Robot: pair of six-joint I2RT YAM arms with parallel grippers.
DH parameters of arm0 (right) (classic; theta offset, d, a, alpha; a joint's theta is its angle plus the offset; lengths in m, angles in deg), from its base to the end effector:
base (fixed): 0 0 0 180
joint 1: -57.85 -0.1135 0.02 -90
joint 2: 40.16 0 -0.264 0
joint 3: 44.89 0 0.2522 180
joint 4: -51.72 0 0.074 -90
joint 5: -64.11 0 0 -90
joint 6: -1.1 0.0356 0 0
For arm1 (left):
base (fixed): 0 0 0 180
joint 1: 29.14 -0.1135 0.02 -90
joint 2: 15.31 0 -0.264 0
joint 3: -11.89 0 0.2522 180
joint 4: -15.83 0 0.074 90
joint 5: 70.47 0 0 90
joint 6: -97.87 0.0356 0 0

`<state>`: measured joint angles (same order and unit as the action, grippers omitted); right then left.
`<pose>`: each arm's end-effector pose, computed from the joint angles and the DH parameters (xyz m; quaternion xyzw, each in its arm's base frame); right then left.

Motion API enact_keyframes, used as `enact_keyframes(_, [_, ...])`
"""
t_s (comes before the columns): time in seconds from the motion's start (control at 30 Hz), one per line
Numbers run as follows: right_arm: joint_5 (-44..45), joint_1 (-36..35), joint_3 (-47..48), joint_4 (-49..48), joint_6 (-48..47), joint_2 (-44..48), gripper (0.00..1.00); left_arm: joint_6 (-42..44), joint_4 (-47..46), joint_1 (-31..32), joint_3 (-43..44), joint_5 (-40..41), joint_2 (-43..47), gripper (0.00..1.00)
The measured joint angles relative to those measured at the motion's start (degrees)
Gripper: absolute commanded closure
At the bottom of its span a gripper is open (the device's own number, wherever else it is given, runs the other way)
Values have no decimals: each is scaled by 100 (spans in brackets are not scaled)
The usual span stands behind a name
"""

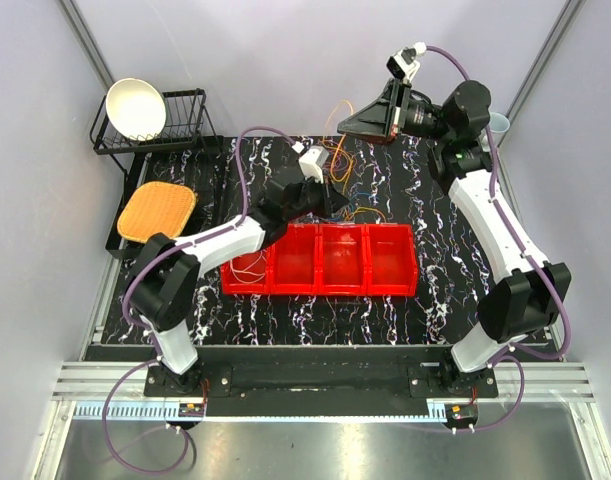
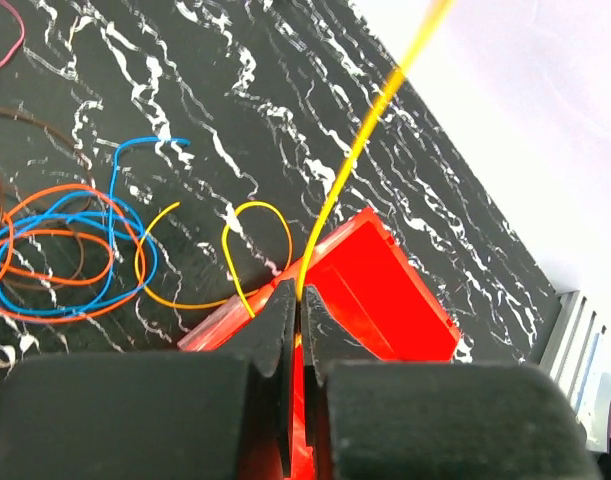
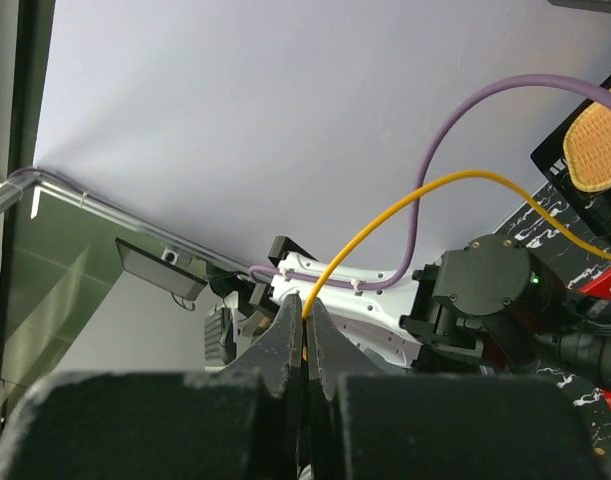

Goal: Untangle the cables

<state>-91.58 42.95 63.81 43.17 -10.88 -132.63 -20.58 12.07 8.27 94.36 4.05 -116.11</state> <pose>0.3338 0.1224 0.4849 -0.1523 0.6249 0.7144 0.2756 0.3228 -0.2589 0.2663 0.1434 0.7750 -0.4189 0.4509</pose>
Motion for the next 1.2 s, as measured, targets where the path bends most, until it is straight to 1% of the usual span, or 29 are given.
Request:
enact_keyframes(0.1, [0,120,-125,-33,55,4,100,17,39,-31,7,0,26,100])
enact_keyframes(0.17, [-2,229,-205,-39,74,7,100,55,317,-101,7,7,140,100])
enact_keyframes(0.3, [22,638,-501,131,-81,103,100,17,1069,-492,-9,-13,844,100])
enact_keyframes(0.37, [190,883,-621,723,-501,186,100,-44,1381,-815,-72,-20,1414,100])
enact_keyframes(0.43, [599,1075,-695,1534,-1169,251,100,-142,1655,-1257,-90,-7,2109,100])
enact_keyframes(0.53, [1283,1154,-949,2468,-1937,308,100,-293,1862,-1884,-81,44,3101,100])
enact_keyframes(0.6, [1567,1143,-1228,2916,-2286,308,100,-345,2013,-2109,42,61,3593,100])
enact_keyframes(0.73, [1766,1084,-1652,3471,-2673,221,100,-385,2271,-2153,483,50,3923,100])
enact_keyframes(0.83, [1838,1023,-1823,3748,-2935,219,100,-459,2396,-2151,527,50,4006,100])
enact_keyframes(0.87, [1867,1010,-1832,3825,-3008,219,98,-479,2459,-2151,527,55,4009,100])
enact_keyframes(0.9, [1878,1005,-1832,3897,-3097,219,94,-503,2520,-2151,527,66,4002,100])
enact_keyframes(0.93, [1904,997,-1834,3943,-3176,219,84,-518,2566,-2151,527,68,3991,100])
enact_keyframes(1.0, [1932,997,-1838,4065,-3287,219,69,-575,2675,-2151,531,63,3958,100])
enact_keyframes(1.03, [1939,994,-1845,4122,-3329,219,50,-605,2741,-2151,542,59,3941,100])
enact_keyframes(1.07, [1941,997,-1847,4201,-3377,219,44,-623,2780,-2151,553,46,3923,100])
enact_keyframes(1.1, [1950,997,-1847,4266,-3445,219,31,-651,2822,-2151,562,33,3912,100])
enact_keyframes(1.13, [1963,997,-1847,4323,-3484,219,27,-662,2861,-2151,568,26,3908,100])
enact_keyframes(1.2, [1974,997,-1847,4437,-3536,219,26,-702,2907,-2151,592,15,3908,100])
